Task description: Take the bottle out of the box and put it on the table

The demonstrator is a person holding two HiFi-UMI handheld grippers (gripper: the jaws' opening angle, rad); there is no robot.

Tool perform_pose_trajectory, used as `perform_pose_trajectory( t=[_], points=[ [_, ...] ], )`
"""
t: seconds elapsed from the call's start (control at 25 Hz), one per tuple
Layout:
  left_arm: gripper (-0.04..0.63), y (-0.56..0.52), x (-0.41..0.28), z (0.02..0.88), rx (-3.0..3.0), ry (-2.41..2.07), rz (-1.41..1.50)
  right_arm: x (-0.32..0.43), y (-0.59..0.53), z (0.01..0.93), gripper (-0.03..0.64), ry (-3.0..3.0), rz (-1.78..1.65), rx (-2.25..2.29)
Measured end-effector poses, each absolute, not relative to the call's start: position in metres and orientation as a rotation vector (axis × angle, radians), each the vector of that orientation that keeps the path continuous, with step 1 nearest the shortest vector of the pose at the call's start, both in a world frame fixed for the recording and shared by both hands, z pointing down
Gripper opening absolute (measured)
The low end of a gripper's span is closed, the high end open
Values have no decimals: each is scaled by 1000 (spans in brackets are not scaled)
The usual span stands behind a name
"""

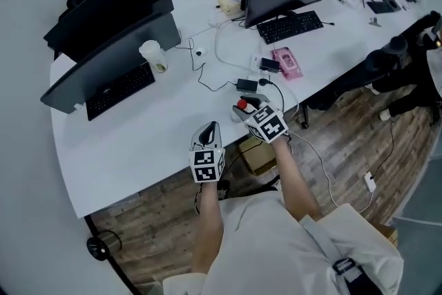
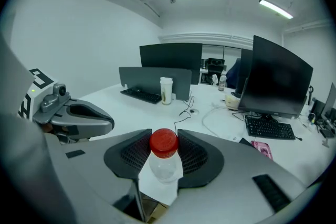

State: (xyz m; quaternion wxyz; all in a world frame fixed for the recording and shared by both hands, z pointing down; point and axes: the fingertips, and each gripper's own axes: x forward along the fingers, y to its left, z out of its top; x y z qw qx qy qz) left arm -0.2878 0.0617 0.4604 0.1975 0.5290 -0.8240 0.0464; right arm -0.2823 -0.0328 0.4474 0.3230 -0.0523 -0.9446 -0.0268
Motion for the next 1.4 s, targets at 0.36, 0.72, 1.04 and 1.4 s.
perform_pose_trajectory(
  t=[0.36, 0.72, 1.04, 1.4],
  points=[
    [15, 84, -303, 468, 1424, -2327, 98, -300, -26, 455, 186, -2499, -73, -122],
    [15, 84, -308, 478, 1502, -2268, 98, -306, -29, 455, 225, -2542, -19, 1],
    [15, 95, -323, 487, 1637, -2179, 151, -309, -31, 436, 241, -2624, 70, 172],
    [15, 110, -318, 503, 1742, -2050, 163, -263, -30, 418, 242, -2699, 232, 488]
  ],
)
